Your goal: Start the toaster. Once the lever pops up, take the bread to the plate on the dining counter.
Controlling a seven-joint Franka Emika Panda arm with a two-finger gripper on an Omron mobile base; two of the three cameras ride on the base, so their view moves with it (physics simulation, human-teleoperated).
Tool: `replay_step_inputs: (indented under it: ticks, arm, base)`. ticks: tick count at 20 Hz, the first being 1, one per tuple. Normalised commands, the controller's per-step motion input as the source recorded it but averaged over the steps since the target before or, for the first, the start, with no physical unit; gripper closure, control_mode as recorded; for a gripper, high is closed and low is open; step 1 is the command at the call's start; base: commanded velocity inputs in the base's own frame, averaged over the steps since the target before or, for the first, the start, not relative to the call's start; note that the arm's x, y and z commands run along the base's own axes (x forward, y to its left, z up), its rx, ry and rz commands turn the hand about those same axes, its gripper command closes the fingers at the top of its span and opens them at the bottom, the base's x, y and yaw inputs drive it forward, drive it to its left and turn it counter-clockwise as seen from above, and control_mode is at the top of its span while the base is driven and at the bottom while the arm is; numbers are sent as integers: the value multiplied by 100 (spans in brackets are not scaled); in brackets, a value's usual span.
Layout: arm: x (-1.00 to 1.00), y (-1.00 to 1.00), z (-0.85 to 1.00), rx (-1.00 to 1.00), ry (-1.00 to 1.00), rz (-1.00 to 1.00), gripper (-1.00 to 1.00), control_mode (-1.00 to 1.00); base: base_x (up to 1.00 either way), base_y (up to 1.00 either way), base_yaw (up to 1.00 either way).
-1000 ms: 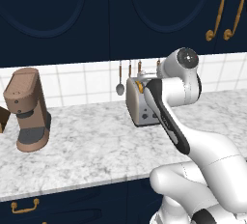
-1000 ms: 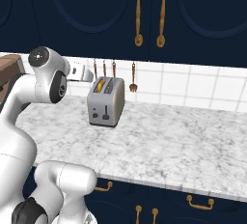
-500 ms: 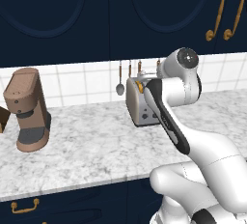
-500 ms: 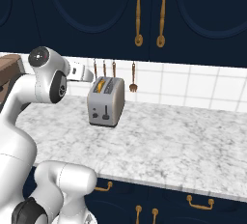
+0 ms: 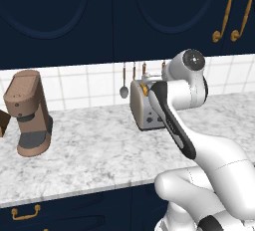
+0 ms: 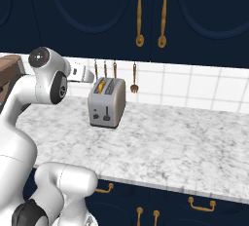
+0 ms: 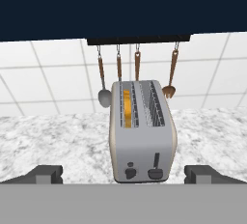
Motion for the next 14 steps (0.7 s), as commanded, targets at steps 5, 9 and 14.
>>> replay_step_inputs:
  ticks: [5,9,14]
  arm:
    - [0,0,0,0,0,0,-100,-100]
    - [0,0,0,0,0,0,-100,-100]
    - [0,0,0,0,0,0,-100,-100]
  base:
    - [0,0,0]
    - [0,0,0]
    - [0,0,0]
